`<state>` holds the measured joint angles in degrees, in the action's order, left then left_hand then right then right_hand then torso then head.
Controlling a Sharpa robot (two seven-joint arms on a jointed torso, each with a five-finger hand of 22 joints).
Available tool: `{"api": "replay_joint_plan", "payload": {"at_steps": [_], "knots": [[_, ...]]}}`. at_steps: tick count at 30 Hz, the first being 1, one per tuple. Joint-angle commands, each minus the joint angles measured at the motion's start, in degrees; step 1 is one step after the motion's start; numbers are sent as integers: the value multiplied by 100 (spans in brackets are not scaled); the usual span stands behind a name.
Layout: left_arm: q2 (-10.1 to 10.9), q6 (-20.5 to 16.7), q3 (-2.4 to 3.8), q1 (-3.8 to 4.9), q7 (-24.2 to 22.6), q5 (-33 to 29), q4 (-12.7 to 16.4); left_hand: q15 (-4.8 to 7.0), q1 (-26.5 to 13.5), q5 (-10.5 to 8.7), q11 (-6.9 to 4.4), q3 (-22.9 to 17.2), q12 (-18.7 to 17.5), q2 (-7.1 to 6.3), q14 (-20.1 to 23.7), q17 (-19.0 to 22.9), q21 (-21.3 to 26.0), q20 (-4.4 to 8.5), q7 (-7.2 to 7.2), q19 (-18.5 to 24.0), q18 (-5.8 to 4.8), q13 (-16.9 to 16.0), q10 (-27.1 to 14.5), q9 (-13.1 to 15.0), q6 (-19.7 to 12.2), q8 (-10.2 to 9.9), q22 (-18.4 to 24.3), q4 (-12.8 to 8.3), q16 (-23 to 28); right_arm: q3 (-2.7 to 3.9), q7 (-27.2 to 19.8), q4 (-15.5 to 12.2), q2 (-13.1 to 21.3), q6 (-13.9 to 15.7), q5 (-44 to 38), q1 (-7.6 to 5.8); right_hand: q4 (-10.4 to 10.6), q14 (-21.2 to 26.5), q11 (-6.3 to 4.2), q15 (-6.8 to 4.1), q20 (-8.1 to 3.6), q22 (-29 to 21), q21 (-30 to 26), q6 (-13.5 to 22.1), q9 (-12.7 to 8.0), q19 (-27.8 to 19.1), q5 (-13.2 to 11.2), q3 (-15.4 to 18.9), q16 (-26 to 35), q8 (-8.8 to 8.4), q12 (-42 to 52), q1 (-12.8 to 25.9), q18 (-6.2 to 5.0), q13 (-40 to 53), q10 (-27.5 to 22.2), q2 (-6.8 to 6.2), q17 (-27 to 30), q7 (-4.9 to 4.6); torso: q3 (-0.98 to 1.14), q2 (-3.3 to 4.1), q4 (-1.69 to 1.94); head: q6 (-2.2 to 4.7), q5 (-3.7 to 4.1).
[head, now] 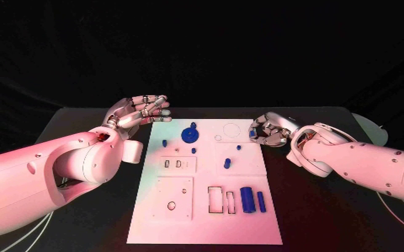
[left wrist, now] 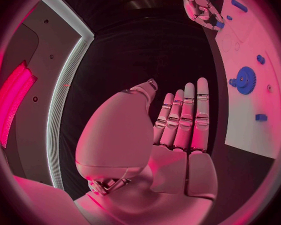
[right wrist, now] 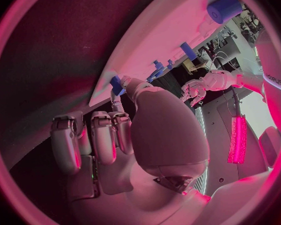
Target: Assemble the parts on the task board
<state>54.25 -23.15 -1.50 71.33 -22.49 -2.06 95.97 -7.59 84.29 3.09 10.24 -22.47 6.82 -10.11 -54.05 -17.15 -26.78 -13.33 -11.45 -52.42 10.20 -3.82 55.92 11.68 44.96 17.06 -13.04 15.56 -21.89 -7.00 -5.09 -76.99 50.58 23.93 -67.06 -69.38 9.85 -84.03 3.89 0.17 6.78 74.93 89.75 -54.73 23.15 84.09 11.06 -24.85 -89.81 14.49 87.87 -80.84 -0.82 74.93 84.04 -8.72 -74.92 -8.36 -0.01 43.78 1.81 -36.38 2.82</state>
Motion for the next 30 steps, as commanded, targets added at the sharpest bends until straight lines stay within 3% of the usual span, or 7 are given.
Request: {"api": "replay_joint_plan", "payload": {"at_steps": [1, 5, 12, 19, 22, 25, 30], "knots": [[-4, 102, 4, 9, -33, 22, 9, 0, 49, -20, 3, -28, -20, 2, 25, -6, -37, 10, -156, 23, 17, 2, 30, -7, 9, -21, -6, -12, 29, -1, -1, -7, -2, 156, -89, 4, -31, -597, -52, -50, -65, 1507, 25, -111, 82, 591, -23, -58, -19, 106, 26, -26, 82, 1302, 413, 128, -1508, 55, 2, -1, -1, -1, 0], [-3, 102, 4, 9, -33, 22, 8, 0, 49, -20, 3, -28, -20, 2, 25, -6, -37, 10, -156, 23, 17, 2, 30, -7, 9, -21, -6, -12, 29, 0, -27, -37, 1, 309, -141, 4, -68, -597, -85, -81, -97, 1507, 25, -148, 120, 591, -40, -84, -19, 161, 26, -25, 82, 1304, 416, 167, -1508, 90, 3, 0, 2, -1, -1], [-3, 105, 4, 9, -33, 23, 1, 0, 49, -20, 3, -28, -20, 2, 25, -6, -37, 10, -156, 23, 17, 2, 30, -7, 9, -21, -6, -12, 29, 12, 11, -219, 20, 484, -193, -7, -146, -597, -124, -121, -143, 1507, 25, -145, 177, 591, -282, -188, -19, 229, 22, -27, 82, 1301, 415, 236, -1508, 126, 1, -6, -2, -5, -20], [-9, 109, 4, 9, -28, 23, -21, 0, 49, -20, 3, -28, -20, 2, 25, -6, -37, 10, -156, 23, 17, 2, 30, -7, 9, -21, -6, -12, 29, 34, 503, -758, 44, 499, -397, -144, -151, -597, -130, -126, -151, 1507, 25, -152, 192, 591, -317, -211, -19, 248, 0, -8, 82, 1279, 396, 257, -1508, 133, -8, -18, -8, 1, -55], [-16, 113, 4, 9, -24, 23, -35, 0, 50, -20, 3, -31, -30, 4, 28, -14, -46, 9, -156, 30, 17, 2, 38, -8, 12, -22, -10, -13, 31, 36, 798, -1052, -11, 486, -563, -210, -156, -597, -135, -131, -155, 1507, 25, -160, 203, 591, -339, -221, -19, 263, -15, 5, 82, 1264, 383, 263, -1508, 140, -18, -40, -7, -31, -90], [-35, 119, 3, 8, -19, 23, -66, 0, 50, -20, 3, -31, -30, 4, 28, -14, -46, 9, -156, 30, 17, 2, 38, -8, 12, -22, -10, -13, 31, 38, 1066, -1333, -153, 448, -723, -250, -163, -597, -140, -134, -158, 1507, 25, -167, 210, 591, -345, -231, -19, 274, -19, 8, 82, 1260, 380, 270, -1508, 146, -25, -57, -4, -60, -119], [-68, 134, 1, 8, -13, 23, -124, 1, 51, -20, 2, -33, -31, 5, 27, -15, -48, 9, -154, 31, 17, 2, 42, -8, 14, -21, -11, -14, 31, 37, 1328, -1545, -473, 354, -916, -269, -179, -597, -147, -140, -163, 1507, 25, -170, 220, 591, -343, -242, -19, 286, -42, 9, 82, 1236, 359, 266, -1508, 153, -34, -81, 15, -97, -182]]}}
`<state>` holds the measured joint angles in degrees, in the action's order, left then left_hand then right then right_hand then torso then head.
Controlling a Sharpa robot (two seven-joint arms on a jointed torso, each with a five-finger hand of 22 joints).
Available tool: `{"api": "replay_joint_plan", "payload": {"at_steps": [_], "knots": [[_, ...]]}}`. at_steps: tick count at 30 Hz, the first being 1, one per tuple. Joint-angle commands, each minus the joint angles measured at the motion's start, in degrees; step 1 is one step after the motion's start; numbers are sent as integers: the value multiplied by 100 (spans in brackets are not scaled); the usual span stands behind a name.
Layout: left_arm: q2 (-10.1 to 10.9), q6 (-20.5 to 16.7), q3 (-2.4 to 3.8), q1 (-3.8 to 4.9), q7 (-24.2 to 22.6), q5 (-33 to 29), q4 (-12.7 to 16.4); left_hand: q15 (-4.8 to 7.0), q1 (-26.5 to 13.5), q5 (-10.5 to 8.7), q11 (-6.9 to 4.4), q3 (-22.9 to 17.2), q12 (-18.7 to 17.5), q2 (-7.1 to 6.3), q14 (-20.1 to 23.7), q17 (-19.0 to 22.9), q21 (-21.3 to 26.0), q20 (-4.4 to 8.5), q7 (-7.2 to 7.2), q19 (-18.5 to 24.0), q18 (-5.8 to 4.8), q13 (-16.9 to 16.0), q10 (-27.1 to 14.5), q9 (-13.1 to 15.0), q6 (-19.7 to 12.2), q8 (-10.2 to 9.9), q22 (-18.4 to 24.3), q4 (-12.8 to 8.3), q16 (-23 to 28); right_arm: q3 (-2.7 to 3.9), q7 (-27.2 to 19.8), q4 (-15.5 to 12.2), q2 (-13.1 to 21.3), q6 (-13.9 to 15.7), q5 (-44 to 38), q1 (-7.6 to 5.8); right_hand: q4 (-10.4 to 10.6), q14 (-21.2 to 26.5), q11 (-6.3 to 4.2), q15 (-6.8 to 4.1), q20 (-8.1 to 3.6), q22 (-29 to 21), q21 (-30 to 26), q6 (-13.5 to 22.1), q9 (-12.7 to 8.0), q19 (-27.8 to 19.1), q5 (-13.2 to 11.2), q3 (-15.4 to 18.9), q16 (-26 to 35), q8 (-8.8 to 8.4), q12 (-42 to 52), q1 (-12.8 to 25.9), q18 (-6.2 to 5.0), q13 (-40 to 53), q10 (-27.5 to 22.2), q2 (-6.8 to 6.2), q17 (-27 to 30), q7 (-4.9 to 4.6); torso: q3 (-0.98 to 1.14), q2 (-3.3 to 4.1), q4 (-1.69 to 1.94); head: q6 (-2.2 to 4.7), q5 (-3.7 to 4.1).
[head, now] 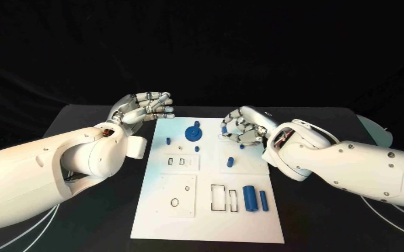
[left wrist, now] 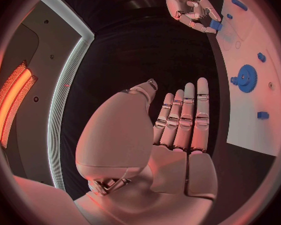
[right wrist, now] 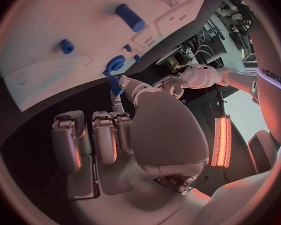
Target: Assemble the parts on the task board
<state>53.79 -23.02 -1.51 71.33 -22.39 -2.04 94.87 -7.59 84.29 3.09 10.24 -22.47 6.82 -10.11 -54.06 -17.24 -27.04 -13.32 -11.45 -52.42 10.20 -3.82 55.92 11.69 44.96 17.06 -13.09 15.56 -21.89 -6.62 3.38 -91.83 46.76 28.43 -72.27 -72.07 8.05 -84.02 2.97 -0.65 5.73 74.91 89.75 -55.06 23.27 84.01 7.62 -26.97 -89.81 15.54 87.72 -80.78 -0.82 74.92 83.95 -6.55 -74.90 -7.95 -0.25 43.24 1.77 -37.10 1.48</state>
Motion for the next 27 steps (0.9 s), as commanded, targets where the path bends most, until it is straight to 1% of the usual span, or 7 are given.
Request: {"api": "replay_joint_plan", "payload": {"at_steps": [1, 6, 10, 12, 16, 20, 27], "knots": [[-34, 124, 2, 8, -21, 21, -34, 1, 51, -20, 2, -32, -31, 5, 28, -7, -22, 9, -154, 31, 17, 1, 42, -8, 14, -22, -6, -14, 31, -3, 542, -74, -221, -131, -448, 2, 2, -598, -56, -58, -58, 1509, 25, -137, 209, 599, 1, -31, -19, 181, -26, 2, 82, 1238, 368, 49, -1510, 112, -8, -33, 21, -28, -59], [-88, 131, 1, 7, -21, 21, -101, 1, 51, -20, 2, -32, -31, 5, 28, -7, -22, 9, -154, 31, 17, 1, 42, -8, 14, -22, -6, -14, 31, -21, 750, -25, -695, -252, -706, 43, 0, -598, -57, -60, -60, 1509, 25, -137, 213, 599, 1, -31, -19, 186, -32, 12, 82, 1232, 363, 41, -1510, 112, -24, -58, 35, -55, -86], [-120, 135, 0, 7, -21, 21, -129, 1, 51, -20, 2, -32, -31, 5, 28, -7, -22, 9, -154, 31, 17, 1, 42, -8, 14, -22, -6, -14, 31, -38, 884, 84, -1018, -317, -910, 129, 0, -598, -57, -60, -60, 1509, 25, -137, 213, 599, 1, -31, -19, 186, -32, 12, 82, 1232, 363, 41, -1510, 112, -40, -70, 45, -78, -108], [-125, 134, 0, 7, -20, 21, -132, 1, 51, -20, 2, -32, -31, 5, 28, -7, -22, 9, -154, 31, 17, 1, 42, -8, 14, -22, -6, -14, 31, -48, 934, 138, -1149, -348, -1020, 182, 0, -598, -58, -62, -62, 1509, 25, -136, 217, 599, 1, -30, -19, 191, -37, 26, 82, 1227, 359, 34, -1510, 113, -38, -63, 41, -80, -134], [-128, 131, 0, 8, -20, 21, -134, 1, 51, -20, 2, -32, -31, 5, 28, -7, -22, 9, -154, 31, 17, 1, 42, -8, 14, -22, -6, -14, 31, -70, 1011, 219, -1329, -406, -1203, 260, 0, -598, -60, -65, -66, 1509, 25, -136, 226, 599, 1, -27, -19, 201, -36, 53, 82, 1229, 360, 18, -1510, 116, -29, -54, 38, -92, -142], [-132, 132, 0, 8, -19, 21, -131, 1, 51, -20, 2, -32, -31, 5, 28, -7, -22, 9, -154, 31, 17, 1, 42, -8, 14, -22, -6, -14, 31, -90, 1072, 290, -1440, -481, -1325, 336, 1, -598, -62, -67, -69, 1509, 25, -136, 230, 599, -2, -24, -19, 205, -39, 68, 82, 1227, 359, 8, -1510, 118, -29, -53, 39, -110, -150], [-133, 134, 0, 8, -21, 22, -125, 1, 51, -20, 2, -32, -31, 5, 28, -7, -22, 9, -154, 31, 17, 1, 42, -8, 14, -22, -6, -14, 31, -106, 1127, 372, -1553, -558, -1458, 459, 6, -598, -64, -69, -72, 1509, 25, -133, 235, 599, -4, -21, -19, 211, -37, 96, 82, 1230, 361, -4, -1510, 120, -15, -52, 34, -142, -169]]}}
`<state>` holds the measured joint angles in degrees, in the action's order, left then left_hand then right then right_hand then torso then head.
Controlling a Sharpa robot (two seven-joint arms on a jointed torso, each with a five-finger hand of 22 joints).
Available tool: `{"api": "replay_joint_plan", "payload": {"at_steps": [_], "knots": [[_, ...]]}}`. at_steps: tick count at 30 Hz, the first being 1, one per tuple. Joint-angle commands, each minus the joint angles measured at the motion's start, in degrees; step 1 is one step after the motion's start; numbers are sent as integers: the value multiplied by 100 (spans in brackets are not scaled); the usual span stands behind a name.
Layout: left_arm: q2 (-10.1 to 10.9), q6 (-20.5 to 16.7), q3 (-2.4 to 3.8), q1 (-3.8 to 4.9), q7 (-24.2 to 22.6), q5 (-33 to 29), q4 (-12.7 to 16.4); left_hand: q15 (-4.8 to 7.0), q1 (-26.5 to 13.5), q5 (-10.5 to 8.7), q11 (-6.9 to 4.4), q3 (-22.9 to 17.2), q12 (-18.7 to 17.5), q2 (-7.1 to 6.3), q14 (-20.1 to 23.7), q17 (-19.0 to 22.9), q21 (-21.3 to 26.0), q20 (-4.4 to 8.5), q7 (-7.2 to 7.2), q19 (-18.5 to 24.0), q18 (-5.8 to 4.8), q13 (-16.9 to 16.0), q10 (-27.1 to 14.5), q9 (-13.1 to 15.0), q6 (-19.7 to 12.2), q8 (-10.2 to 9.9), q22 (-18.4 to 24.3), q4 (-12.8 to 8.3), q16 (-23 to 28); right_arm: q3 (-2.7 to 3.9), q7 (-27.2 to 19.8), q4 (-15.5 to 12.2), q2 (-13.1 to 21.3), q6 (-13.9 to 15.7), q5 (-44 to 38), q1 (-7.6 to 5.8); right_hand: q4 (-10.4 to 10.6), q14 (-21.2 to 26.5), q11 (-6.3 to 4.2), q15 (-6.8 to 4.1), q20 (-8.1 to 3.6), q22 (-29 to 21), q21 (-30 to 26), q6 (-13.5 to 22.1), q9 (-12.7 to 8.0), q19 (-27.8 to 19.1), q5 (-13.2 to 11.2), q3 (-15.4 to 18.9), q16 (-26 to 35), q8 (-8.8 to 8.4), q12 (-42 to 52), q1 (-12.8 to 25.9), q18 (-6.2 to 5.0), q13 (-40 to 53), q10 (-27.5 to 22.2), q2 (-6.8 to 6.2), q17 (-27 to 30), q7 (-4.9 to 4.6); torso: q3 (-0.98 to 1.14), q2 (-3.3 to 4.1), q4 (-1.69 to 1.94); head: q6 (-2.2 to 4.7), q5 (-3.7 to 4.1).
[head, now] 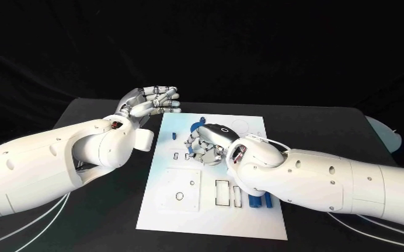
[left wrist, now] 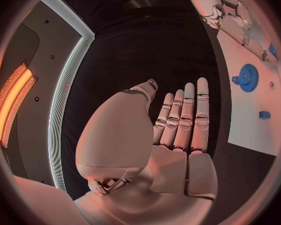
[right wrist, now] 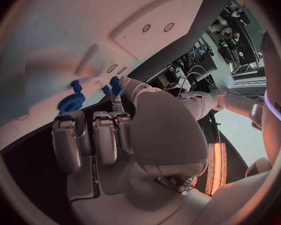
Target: Assemble the parts on the task board
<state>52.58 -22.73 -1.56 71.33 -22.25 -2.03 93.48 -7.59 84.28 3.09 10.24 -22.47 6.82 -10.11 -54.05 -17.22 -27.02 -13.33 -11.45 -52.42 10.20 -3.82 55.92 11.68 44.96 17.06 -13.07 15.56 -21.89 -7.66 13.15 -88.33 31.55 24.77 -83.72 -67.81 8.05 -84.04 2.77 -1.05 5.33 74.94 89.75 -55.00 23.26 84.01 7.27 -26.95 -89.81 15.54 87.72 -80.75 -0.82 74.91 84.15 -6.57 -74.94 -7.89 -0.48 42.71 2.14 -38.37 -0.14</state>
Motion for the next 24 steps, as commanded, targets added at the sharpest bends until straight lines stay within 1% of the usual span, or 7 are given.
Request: {"api": "replay_joint_plan", "payload": {"at_steps": [1, 8, 10, 16, 24], "knots": [[-13, 105, 4, 8, -35, 21, 13, 1, 51, -20, 2, -33, -31, 5, 27, -8, -24, 9, -154, 31, 17, 2, 42, -8, 14, -21, -7, -14, 31, -4, 159, 33, -44, -202, -333, 51, 6, -596, -43, -30, -31, 1506, 25, -140, 235, 599, 30, -22, -19, 211, -37, 94, 82, 1231, 340, -2, -1506, 114, 9, 1, -1, -20, -10], [-9, 107, 5, 8, -34, 21, 13, 1, 51, -20, 2, -33, -31, 5, 27, -8, -24, 9, -154, 31, 17, 2, 42, -8, 14, -21, -7, -14, 31, -10, 201, 86, -67, -244, -394, 105, 8, -596, -44, -30, -32, 1506, 25, -139, 237, 599, 30, -21, -19, 214, -30, 103, 82, 1238, 347, -6, -1506, 115, 11, -1, 1, -38, -16], [-7, 106, 5, 8, -34, 21, 13, 1, 51, -20, 2, -33, -31, 5, 27, -8, -24, 9, -154, 31, 17, 2, 42, -8, 14, -21, -7, -14, 31, -11, 207, 102, -71, -262, -402, 113, 10, -596, -45, -32, -33, 1506, 25, -138, 240, 599, 30, -19, -19, 216, -25, 116, 82, 1243, 352, -13, -1506, 116, 7, 0, 0, -41, -15], [-5, 109, 5, 8, -32, 21, 13, 1, 51, -20, 2, -33, -31, 5, 27, -8, -24, 9, -154, 31, 17, 2, 42, -8, 14, -21, -7, -14, 31, -15, 209, 149, -95, -313, -411, 131, 13, -596, -46, -33, -35, 1506, 25, -135, 242, 599, 29, -16, -19, 218, -28, 132, 82, 1241, 350, -22, -1506, 117, 7, -2, 3, -41, -15], [-4, 112, 5, 8, -29, 25, 10, 1, 51, -20, 2, -33, -31, 5, 27, -8, -24, 9, -154, 31, 17, 2, 42, -8, 14, -21, -7, -14, 31, -22, 234, 223, -121, -380, -421, 148, 30, -596, -48, -36, -40, 1506, 25, -119, 248, 599, 19, -8, -19, 222, -37, 193, 82, 1231, 342, -51, -1506, 116, 2, -3, 6, -46, -16]]}}
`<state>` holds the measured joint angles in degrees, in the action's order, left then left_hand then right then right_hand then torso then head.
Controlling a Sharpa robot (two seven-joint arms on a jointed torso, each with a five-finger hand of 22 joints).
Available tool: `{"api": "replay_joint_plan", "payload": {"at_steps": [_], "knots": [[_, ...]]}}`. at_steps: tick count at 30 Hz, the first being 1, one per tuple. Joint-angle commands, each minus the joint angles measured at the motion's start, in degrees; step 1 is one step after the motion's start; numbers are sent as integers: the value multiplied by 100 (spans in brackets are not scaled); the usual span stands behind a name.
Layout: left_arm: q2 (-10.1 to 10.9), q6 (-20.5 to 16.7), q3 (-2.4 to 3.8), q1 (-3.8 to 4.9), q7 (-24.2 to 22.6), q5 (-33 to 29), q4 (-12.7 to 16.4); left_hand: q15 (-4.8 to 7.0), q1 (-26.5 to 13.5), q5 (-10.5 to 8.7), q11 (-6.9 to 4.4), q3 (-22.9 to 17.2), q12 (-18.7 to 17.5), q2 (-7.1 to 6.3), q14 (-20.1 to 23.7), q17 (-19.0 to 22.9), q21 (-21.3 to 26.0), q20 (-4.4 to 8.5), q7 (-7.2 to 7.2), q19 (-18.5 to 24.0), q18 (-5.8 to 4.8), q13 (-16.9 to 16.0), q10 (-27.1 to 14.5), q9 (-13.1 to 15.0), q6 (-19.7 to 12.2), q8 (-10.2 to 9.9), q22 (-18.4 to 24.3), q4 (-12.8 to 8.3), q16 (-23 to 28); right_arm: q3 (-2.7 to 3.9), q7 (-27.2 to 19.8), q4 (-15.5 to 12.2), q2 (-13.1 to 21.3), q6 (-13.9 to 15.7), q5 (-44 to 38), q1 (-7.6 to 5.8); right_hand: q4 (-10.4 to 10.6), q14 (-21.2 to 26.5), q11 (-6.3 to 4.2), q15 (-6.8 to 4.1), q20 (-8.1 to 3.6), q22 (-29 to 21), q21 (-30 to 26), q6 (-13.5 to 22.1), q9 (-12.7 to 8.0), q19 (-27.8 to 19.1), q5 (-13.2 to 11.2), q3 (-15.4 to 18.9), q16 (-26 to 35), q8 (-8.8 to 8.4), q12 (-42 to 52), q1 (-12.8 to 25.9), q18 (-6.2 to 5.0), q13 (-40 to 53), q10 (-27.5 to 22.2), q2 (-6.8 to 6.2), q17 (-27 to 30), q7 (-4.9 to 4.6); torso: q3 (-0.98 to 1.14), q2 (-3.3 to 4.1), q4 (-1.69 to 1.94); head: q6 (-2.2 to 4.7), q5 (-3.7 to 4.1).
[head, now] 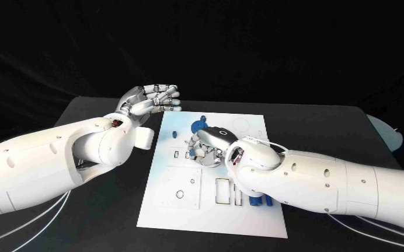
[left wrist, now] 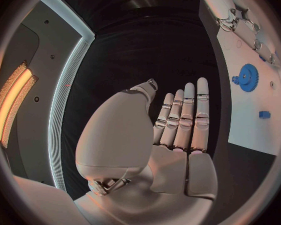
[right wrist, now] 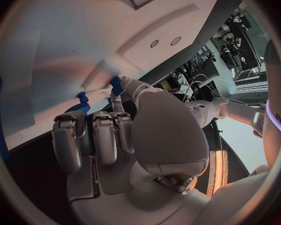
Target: Assemble the parts on the task board
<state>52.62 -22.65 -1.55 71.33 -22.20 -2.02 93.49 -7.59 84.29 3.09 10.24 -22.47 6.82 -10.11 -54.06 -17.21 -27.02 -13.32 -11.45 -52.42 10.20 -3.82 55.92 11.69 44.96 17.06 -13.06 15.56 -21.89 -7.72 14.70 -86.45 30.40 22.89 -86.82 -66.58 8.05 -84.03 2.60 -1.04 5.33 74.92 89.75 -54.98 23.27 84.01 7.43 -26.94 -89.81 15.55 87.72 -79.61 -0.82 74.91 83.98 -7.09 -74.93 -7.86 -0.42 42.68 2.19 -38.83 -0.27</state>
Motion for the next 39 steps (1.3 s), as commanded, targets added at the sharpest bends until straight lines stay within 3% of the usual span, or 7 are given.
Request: {"api": "replay_joint_plan", "payload": {"at_steps": [1, 8, 23, 39], "knots": [[-9, 104, 4, 8, -34, 27, 6, 1, 51, -20, 2, -33, -31, 5, 28, -9, -25, 9, -154, 31, 17, 2, 42, -8, 14, -21, -9, -14, 31, -17, 83, 41, -8, -197, -111, 26, 34, -597, -31, -36, -41, 1508, 25, -118, 248, 599, -2, -7, -19, 222, -39, 90, 82, 1230, 358, -4, -1507, 113, -5, 1, 0, 0, -3], [-41, 111, 2, 6, -27, 39, -33, 2, 53, -20, -1, -38, -38, 7, 28, -18, -34, 9, -152, 38, 18, 1, 58, -8, 22, -20, -13, -16, 32, -19, 110, 63, -9, -227, -131, 31, 58, -597, -26, -35, -43, 1508, 25, -91, 250, 599, -31, 5, -19, 218, -53, 159, 82, 1217, 345, -43, -1507, 107, -12, 12, -9, -5, 10], [-54, 118, -2, 4, -24, 43, -60, 2, 53, -20, -1, -38, -38, 7, 28, -18, -34, 9, -152, 38, 18, 1, 58, -8, 22, -20, -13, -16, 32, -21, 189, 35, 4, -363, -244, 33, 131, -596, -6, -20, -35, 1508, 25, -24, 243, 599, -76, 58, -19, 193, -87, 320, 82, 1185, 315, -163, -1506, 81, -4, -3, -1, -41, 23], [-47, 120, -4, 4, -20, 43, -62, 2, 53, -20, -1, -38, -38, 7, 28, -18, -34, 9, -152, 38, 18, 1, 58, -8, 22, -20, -13, -16, 32, -21, 220, 26, -7, -81, -321, 34, 308, -592, 81, 49, 17, 1508, 25, 207, 186, 599, -104, 182, -13, 61, -197, 570, 82, 1081, 212, -337, -1484, -19, -2, -1, -3, -24, 26]]}}
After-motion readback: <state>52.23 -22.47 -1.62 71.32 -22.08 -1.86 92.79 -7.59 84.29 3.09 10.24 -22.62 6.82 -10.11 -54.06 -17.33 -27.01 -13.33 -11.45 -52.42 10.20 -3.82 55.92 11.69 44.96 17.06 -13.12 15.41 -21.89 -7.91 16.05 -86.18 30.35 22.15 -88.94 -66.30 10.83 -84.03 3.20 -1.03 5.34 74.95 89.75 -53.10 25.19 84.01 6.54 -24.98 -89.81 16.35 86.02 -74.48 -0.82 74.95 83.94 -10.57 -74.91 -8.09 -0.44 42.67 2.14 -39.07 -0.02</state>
